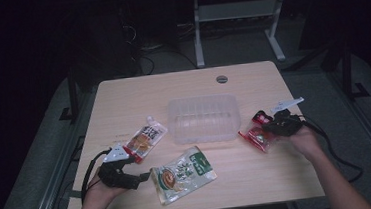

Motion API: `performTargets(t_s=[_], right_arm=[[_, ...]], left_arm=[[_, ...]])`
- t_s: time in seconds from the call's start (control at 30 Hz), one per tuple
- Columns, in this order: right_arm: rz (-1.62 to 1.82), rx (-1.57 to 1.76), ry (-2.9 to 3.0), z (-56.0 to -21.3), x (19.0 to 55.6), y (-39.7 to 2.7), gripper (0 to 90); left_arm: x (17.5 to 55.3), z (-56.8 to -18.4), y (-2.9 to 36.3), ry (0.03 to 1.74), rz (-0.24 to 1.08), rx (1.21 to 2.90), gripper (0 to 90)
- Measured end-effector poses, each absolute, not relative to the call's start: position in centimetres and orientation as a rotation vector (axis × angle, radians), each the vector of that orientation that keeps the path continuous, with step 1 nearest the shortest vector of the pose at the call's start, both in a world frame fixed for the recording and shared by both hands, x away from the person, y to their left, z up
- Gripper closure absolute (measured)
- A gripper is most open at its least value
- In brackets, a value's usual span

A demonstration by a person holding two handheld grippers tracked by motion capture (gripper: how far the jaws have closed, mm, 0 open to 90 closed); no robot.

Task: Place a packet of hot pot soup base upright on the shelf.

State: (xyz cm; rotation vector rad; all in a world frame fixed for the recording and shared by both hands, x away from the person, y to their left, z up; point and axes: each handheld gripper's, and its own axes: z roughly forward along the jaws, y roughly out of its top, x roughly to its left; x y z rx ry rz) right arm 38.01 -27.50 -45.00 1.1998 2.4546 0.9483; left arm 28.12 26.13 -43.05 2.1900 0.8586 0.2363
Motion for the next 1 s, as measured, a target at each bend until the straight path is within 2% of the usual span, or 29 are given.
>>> performTargets(t_s=[0.3, 0.47, 1.0], right_arm=[[1.009, 1.195, 2.432, -44.0, 37.6, -26.8, 89.7], [0.944, 1.146, 2.484, -44.5, 37.7, -25.4, 89.7], [0.939, 1.059, 2.557, -44.5, 36.3, -24.8, 90.0]], left_arm=[[28.1, -43.1, 26.1, 0.847, 0.235, 2.2, 15.0], [28.1, -43.1, 26.0, 0.848, 0.234, 2.193, 15.0], [28.0, -43.1, 25.9, 0.84, 0.224, 2.201, 15.1]])
